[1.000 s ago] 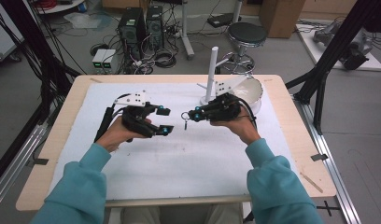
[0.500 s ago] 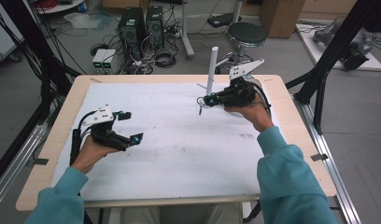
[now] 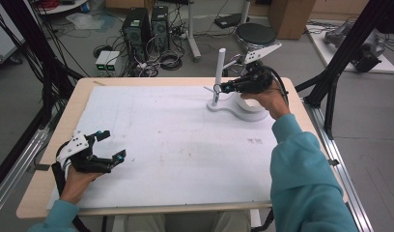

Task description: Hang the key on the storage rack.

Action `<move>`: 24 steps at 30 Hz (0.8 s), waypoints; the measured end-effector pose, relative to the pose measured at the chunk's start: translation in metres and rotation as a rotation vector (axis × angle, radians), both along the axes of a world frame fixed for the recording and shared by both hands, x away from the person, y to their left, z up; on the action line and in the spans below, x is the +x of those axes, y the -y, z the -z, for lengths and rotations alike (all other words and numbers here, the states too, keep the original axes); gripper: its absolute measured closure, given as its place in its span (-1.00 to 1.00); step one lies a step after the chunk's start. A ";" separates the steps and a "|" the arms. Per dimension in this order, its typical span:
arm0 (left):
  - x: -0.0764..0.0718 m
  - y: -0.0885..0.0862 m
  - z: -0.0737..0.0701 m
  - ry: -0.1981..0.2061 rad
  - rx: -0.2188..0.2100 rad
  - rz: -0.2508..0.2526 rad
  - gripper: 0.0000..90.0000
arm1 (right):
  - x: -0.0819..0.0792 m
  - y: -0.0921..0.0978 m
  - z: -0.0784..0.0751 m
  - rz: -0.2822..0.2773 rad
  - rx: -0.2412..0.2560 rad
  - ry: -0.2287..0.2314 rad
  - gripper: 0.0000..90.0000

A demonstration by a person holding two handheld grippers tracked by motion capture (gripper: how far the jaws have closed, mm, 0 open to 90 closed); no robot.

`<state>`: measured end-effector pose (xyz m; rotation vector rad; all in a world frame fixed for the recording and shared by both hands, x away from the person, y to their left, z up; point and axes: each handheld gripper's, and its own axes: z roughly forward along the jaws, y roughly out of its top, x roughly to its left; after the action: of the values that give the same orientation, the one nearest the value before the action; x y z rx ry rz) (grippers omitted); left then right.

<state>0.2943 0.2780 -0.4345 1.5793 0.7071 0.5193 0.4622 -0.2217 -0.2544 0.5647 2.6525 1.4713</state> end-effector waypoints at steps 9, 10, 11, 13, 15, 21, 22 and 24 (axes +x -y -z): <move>-0.014 -0.010 0.017 0.048 -0.038 -0.095 -0.96 | 0.014 0.004 0.000 0.032 -0.023 -0.013 0.98; -0.015 -0.011 0.019 0.056 -0.036 -0.101 -0.96 | 0.016 0.005 0.001 0.034 -0.009 -0.017 0.98; -0.016 -0.012 0.021 0.058 -0.042 -0.104 -0.96 | 0.016 0.005 0.001 0.034 -0.009 -0.017 0.98; -0.018 -0.013 0.024 0.072 -0.055 -0.119 -0.96 | 0.018 0.005 0.003 0.045 -0.028 -0.030 0.98; -0.020 -0.015 0.025 0.085 -0.067 -0.125 -0.96 | 0.022 0.006 0.007 0.057 -0.044 -0.031 0.98; -0.021 -0.011 0.025 0.095 -0.035 -0.146 -0.96 | 0.029 0.007 0.011 0.085 -0.052 -0.037 0.98; -0.021 -0.012 0.025 0.091 -0.047 -0.150 -0.96 | 0.032 0.008 0.013 0.092 -0.059 -0.040 0.98; -0.021 -0.013 0.026 0.096 -0.057 -0.152 -0.96 | 0.034 0.008 0.016 0.105 -0.062 -0.055 0.98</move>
<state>0.2732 0.2907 -0.4602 1.4449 0.7665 0.6768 0.4964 -0.2297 -0.2703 0.7369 2.6535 1.3592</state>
